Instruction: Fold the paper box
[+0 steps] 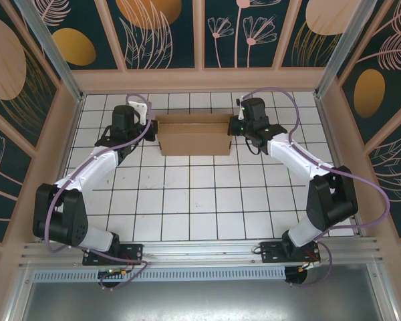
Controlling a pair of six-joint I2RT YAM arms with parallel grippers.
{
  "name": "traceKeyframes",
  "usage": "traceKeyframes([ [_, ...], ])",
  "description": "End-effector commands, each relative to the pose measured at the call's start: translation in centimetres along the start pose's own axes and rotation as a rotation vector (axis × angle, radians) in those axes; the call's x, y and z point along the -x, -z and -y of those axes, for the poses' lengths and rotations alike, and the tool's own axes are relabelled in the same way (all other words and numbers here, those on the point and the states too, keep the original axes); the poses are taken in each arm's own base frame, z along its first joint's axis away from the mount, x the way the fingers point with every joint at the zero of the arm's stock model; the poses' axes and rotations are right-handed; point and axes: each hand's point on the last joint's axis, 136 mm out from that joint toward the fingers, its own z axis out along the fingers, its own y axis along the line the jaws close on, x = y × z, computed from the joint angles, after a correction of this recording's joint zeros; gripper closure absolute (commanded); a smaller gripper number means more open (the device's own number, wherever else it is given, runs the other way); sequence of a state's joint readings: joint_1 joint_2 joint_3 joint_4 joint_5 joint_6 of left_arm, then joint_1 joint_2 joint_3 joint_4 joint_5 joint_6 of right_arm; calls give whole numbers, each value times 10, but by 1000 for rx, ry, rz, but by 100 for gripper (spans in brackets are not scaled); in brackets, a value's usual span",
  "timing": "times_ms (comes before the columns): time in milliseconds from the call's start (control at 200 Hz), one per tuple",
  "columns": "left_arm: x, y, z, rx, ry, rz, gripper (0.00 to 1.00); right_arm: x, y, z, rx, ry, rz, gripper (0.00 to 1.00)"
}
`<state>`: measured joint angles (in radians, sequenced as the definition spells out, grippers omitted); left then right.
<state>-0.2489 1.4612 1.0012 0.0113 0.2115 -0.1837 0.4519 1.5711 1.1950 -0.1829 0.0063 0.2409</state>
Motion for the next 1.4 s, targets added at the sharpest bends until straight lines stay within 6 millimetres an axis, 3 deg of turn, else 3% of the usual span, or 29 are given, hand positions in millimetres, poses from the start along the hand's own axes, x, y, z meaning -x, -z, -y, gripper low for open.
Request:
traceKeyframes([
  [0, -27, -2, -2, -4, 7, -56, 100, -23, 2, 2, -3, 14, -73, 100],
  [225, -34, -5, 1, -30, 57, -58, 100, -25, 3, -5, 35, -30, -88, 100],
  [475, -16, -1, 6, -37, 73, -34, 100, -20, 4, -8, 36, -33, -94, 100],
  [596, -17, 1, 3, -19, 61, -39, 100, -18, 4, -9, 38, -29, -98, 100],
  [631, -2, 4, 5, -18, 49, -9, 100, -18, 3, -9, 38, -27, -101, 100],
  [801, 1, 7, 0, 12, 25, 0, 100, -22, 2, -9, 34, -21, -116, 100],
  [1051, -13, -1, -4, 21, 40, -30, 100, -21, 4, -8, 26, -11, -115, 100],
  [1096, -29, -3, -8, 29, 52, -58, 100, -20, 4, -8, 27, -11, -112, 100],
  [1396, -52, -4, -6, 2, 111, -84, 100, -25, 3, -11, 36, -19, -110, 100],
])
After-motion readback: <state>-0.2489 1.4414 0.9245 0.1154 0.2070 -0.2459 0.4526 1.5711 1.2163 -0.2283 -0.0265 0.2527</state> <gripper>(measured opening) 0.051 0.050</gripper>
